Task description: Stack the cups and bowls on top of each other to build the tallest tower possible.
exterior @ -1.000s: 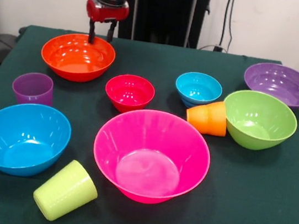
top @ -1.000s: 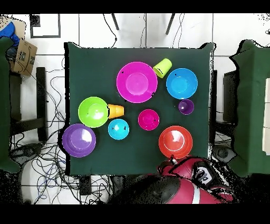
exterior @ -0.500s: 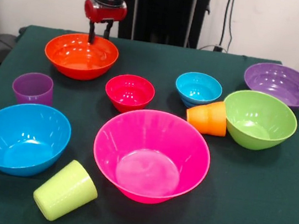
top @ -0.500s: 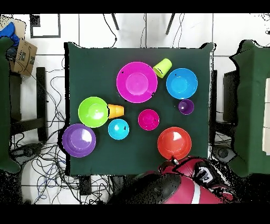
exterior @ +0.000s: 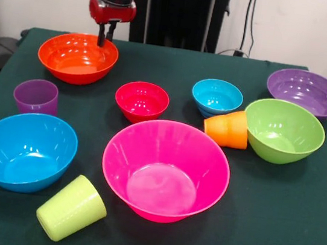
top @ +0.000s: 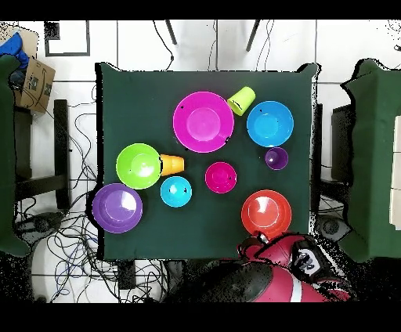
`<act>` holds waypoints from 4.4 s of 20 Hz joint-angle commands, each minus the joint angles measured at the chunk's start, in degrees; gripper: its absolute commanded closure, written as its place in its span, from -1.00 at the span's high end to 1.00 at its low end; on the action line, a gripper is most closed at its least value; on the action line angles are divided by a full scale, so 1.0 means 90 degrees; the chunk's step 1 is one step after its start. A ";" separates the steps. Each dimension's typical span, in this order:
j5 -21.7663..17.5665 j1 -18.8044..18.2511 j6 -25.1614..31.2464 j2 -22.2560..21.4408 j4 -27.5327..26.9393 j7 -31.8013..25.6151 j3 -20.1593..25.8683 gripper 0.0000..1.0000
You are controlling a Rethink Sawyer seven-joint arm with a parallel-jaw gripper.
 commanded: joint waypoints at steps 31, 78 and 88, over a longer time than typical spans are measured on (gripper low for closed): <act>0.1612 -0.0226 0.2091 -0.0799 0.0155 -0.0463 0.1442 -1.00; 0.2790 -0.0144 0.4000 -0.1870 0.0626 -0.0649 0.2146 -1.00; 0.2956 -0.0435 0.4133 -0.1390 0.0472 -0.1118 0.3030 -1.00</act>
